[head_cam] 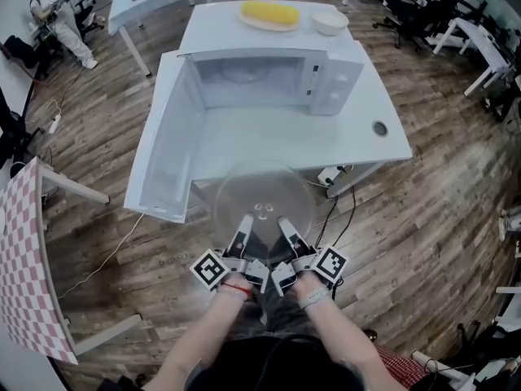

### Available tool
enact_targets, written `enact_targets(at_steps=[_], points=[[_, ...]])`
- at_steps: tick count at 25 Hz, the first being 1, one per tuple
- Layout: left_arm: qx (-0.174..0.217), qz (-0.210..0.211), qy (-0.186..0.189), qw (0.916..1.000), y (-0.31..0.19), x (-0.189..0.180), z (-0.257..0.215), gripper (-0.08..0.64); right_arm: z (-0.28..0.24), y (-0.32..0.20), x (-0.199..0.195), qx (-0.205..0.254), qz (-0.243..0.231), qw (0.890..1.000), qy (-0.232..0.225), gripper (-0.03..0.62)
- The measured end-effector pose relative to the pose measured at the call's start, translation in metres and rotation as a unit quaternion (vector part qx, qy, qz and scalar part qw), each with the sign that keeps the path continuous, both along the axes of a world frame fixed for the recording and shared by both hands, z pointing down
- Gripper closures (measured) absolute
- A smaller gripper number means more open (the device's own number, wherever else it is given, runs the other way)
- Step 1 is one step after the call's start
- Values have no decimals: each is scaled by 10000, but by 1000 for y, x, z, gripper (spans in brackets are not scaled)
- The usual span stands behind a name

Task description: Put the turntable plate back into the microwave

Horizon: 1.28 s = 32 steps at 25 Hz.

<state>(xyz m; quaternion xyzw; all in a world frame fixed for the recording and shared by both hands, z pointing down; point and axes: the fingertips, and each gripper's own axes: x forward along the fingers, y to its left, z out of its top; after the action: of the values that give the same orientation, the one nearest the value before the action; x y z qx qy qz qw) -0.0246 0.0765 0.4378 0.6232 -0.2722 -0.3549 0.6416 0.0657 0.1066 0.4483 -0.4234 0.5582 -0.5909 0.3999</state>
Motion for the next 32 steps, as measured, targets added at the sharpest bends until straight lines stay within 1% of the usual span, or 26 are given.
enact_targets(at_steps=[9, 15, 20, 28, 32], points=[[-64, -75, 35, 9999, -34, 22, 7, 476, 6, -35, 23, -81, -57, 10000, 2, 551], [-82, -216, 2, 9997, -60, 31, 9, 476, 7, -63, 33, -92, -206, 9997, -9, 551], [-27, -353, -19, 9994, -72, 33, 7, 476, 7, -78, 35, -76, -336, 9994, -76, 551], [-109, -487, -58, 9987, -89, 34, 9, 476, 10, -97, 35, -100, -477, 9987, -118, 551], [-115, -536, -96, 9985, -101, 33, 15, 476, 16, -110, 35, -119, -502, 9984, -220, 551]])
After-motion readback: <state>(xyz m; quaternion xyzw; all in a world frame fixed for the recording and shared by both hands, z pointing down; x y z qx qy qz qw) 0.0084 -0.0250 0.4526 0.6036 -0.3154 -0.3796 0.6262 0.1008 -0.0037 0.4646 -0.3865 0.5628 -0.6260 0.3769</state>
